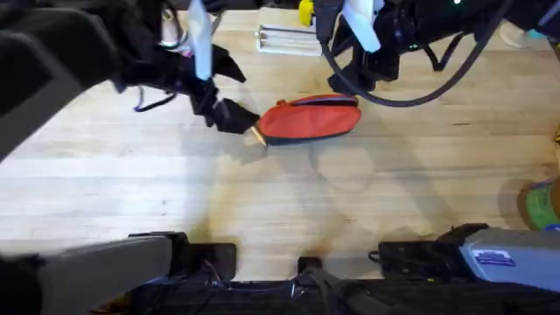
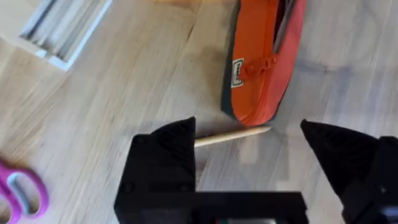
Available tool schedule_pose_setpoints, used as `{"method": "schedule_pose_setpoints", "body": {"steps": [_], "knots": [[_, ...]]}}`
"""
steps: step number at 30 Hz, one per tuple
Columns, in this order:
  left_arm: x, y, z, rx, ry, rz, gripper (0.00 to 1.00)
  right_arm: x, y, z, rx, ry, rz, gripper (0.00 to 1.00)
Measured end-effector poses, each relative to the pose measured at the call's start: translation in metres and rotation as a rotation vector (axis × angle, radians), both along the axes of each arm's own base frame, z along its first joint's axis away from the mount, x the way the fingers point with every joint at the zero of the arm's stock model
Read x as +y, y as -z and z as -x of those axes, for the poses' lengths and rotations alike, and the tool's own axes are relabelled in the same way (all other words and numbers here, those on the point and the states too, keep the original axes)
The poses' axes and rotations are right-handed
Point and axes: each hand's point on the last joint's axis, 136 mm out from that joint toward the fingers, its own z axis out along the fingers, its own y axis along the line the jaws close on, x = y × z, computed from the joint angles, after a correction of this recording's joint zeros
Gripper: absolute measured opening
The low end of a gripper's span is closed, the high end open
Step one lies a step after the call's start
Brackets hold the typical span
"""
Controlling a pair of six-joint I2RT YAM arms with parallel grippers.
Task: Unzip the bag, pick up the pens from the table one at a time and place them inside, then zip the bag closed.
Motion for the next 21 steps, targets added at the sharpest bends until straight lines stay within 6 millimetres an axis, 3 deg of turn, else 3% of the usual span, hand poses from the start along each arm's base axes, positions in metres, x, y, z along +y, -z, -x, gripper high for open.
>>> {"method": "schedule_pose_setpoints", "body": {"steps": [2, 4, 14, 21], "knots": [[0.014, -0.013, 0.003, -0.026, -0.044, -0.009, 0.993, 0.001, 0.002, 0.003, 0.016, -0.008, -0.004, 0.126], [0.025, -0.021, 0.008, -0.033, -0.083, -0.026, 0.994, 0.002, 0.005, 0.006, 0.038, -0.013, -0.004, 0.043], [0.065, -0.024, 0.036, -0.010, -0.154, -0.119, 0.992, 0.012, 0.046, 0.008, 0.184, -0.048, 0.000, 0.035], [0.077, -0.021, 0.052, -0.011, -0.106, -0.139, 0.992, 0.015, 0.069, 0.008, 0.257, -0.053, 0.012, 0.035]]}}
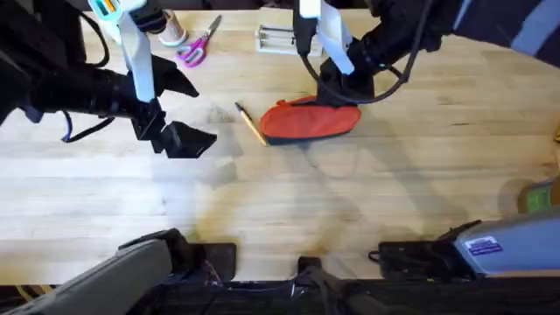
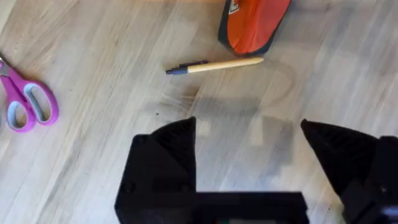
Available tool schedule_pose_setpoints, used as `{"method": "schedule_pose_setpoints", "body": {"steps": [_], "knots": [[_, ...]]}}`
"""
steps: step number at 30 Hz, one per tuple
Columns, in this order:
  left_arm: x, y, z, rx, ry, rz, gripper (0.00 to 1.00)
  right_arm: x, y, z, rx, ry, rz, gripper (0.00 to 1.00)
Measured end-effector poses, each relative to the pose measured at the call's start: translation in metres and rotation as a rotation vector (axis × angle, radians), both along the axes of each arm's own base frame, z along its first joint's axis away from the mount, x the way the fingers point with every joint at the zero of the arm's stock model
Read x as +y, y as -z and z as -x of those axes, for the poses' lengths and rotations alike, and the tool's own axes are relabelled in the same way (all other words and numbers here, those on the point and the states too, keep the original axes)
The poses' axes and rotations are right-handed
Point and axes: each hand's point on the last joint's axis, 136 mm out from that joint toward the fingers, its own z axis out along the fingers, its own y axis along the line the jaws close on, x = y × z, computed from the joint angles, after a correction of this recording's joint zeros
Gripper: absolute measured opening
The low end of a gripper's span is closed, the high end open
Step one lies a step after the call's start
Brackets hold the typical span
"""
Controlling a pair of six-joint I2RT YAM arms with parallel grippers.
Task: Unzip the bag, pick up the pens from the table one at a time and place them inside, then zip the bag closed.
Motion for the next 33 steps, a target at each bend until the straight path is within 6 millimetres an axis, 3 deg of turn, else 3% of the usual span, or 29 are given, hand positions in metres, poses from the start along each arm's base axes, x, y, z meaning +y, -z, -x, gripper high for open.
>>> {"method": "schedule_pose_setpoints", "body": {"steps": [16, 17, 23, 25, 33], "knots": [[-0.002, -0.002, 0.000, -0.041, 0.053, -0.005, 0.993, 0.003, 0.033, -0.004, 0.077, -0.002, 0.025, 0.036], [-0.002, -0.002, 0.000, -0.041, 0.053, -0.005, 0.994, 0.003, 0.037, -0.003, 0.088, -0.001, 0.028, 0.112], [-0.002, -0.002, 0.000, -0.041, 0.054, -0.005, 0.993, 0.003, 0.051, -0.003, 0.120, -0.012, 0.045, 0.945], [-0.002, -0.002, 0.000, -0.041, 0.054, -0.005, 0.993, 0.003, 0.053, -0.002, 0.124, -0.016, 0.047, 0.990], [-0.002, -0.002, 0.000, -0.041, 0.054, -0.005, 0.993, 0.003, 0.054, -0.002, 0.124, -0.016, 0.047, 0.996]]}}
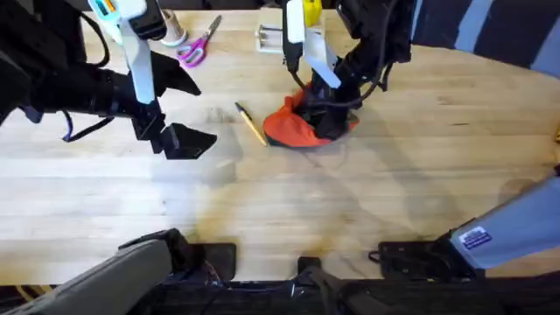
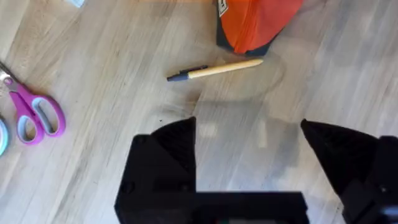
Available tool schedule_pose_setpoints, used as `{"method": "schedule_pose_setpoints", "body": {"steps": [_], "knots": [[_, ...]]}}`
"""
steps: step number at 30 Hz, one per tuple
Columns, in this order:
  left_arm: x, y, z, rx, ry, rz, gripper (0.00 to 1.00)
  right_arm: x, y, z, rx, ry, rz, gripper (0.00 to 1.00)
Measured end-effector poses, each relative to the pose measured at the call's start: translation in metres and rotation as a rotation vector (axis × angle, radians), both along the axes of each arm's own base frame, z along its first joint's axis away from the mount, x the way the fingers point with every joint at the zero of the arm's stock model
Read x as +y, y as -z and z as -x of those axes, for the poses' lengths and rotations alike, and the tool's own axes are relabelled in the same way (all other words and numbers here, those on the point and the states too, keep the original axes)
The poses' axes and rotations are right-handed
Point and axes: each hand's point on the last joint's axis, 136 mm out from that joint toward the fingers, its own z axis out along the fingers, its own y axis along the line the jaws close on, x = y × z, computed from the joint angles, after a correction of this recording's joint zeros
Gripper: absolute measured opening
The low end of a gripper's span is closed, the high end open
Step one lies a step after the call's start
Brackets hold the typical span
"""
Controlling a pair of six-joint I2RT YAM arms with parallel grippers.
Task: Unzip the bag, pick up the pens from the table one at a time and place them inside, then zip the bag closed.
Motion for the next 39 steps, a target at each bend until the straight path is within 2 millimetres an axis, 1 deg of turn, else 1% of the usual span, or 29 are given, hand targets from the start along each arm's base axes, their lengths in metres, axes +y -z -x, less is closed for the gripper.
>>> {"method": "schedule_pose_setpoints", "body": {"steps": [7, 10, 12, 14, 16, 18, 20, 24, 28, 31, 35, 39], "knots": [[0.000, 0.000, -0.001, -0.006, 0.000, -0.002, 0.994, -0.001, 0.001, -0.001, -0.005, 0.002, 0.009, 0.996], [0.002, -0.001, -0.006, -0.028, 0.000, -0.008, 0.993, -0.002, 0.001, -0.001, -0.007, 0.001, 0.021, 0.996], [0.003, -0.003, -0.011, -0.045, -0.013, -0.009, 0.993, -0.003, 0.000, 0.000, -0.006, 0.000, 0.026, 0.996], [0.006, -0.006, -0.021, -0.064, -0.055, -0.001, 0.993, -0.004, -0.004, 0.001, -0.009, 0.002, 0.030, 0.996], [0.008, -0.009, -0.031, -0.063, -0.117, 0.021, 0.993, -0.005, -0.012, 0.002, -0.023, 0.007, 0.032, 0.996], [0.009, -0.013, -0.040, -0.043, -0.196, 0.057, 0.993, -0.006, -0.029, 0.000, -0.059, 0.015, 0.025, 0.995], [0.009, -0.016, -0.045, -0.006, -0.270, 0.097, 0.994, -0.005, -0.051, -0.004, -0.112, 0.033, 0.003, 0.995], [0.009, -0.018, -0.049, 0.099, -0.425, 0.186, 0.995, -0.008, -0.109, -0.010, -0.244, 0.093, -0.059, 0.995], [0.008, -0.016, -0.046, 0.256, -0.593, 0.282, 0.994, -0.021, -0.163, -0.004, -0.364, 0.172, -0.117, 0.995], [0.007, -0.016, -0.044, 0.380, -0.724, 0.360, 0.994, -0.032, -0.196, 0.007, -0.439, 0.210, -0.153, 0.996], [0.005, -0.015, -0.040, 0.518, -0.858, 0.439, 0.994, -0.041, -0.221, 0.025, -0.492, 0.223, -0.181, 0.996], [0.007, -0.021, -0.051, 0.531, -0.922, 0.502, 0.993, -0.047, -0.229, 0.036, -0.504, 0.233, -0.180, 0.997]]}}
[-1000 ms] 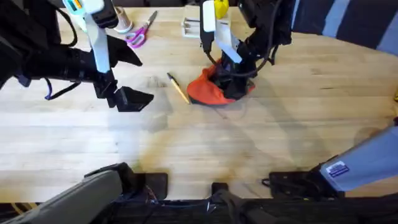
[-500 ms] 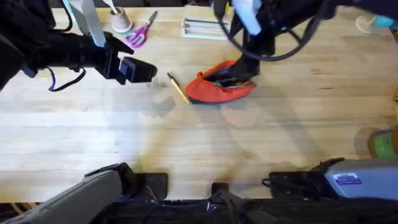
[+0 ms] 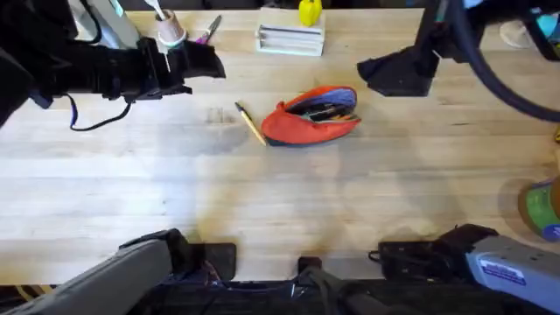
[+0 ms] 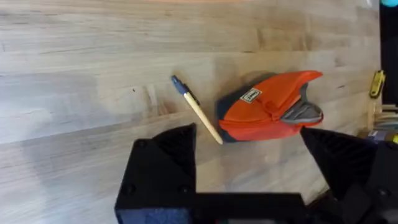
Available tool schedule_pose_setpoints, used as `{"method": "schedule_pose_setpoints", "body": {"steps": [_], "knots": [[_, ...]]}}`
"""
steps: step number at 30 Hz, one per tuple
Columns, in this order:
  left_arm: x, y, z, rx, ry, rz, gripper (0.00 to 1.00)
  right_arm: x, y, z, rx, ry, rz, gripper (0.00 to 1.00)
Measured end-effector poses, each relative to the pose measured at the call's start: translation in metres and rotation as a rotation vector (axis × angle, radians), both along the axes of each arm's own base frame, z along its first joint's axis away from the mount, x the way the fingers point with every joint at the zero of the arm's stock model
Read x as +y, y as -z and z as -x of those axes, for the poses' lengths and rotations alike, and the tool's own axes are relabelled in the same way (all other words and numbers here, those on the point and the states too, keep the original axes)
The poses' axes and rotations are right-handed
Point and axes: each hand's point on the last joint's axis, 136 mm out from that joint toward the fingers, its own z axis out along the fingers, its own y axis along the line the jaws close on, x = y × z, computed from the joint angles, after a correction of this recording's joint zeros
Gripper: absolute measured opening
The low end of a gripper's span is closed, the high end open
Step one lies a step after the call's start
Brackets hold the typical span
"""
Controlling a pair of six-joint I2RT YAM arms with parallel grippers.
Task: Unzip the bag, pick up the pens from the table one at a time and place them inside, then zip the bag closed.
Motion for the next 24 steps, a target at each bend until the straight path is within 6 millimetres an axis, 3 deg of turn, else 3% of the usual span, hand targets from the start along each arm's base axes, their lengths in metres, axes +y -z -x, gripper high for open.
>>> {"method": "schedule_pose_setpoints", "body": {"steps": [5, 9, 14, 24], "knots": [[0.003, -0.002, -0.007, 0.054, -0.108, 0.065, 0.995, -0.009, 0.004, 0.009, 0.024, 0.027, 0.029, 0.997], [0.002, 0.017, -0.010, 0.187, -0.218, 0.066, 0.995, -0.015, 0.011, 0.013, 0.054, 0.042, 0.059, 0.997], [-0.018, 0.037, -0.018, 0.261, -0.306, -0.046, 0.996, -0.026, 0.020, 0.018, 0.088, 0.076, 0.114, 0.997], [-0.055, 0.056, -0.020, 0.286, -0.504, -0.209, 0.995, -0.048, 0.031, 0.022, 0.115, 0.146, 0.218, 0.997]]}}
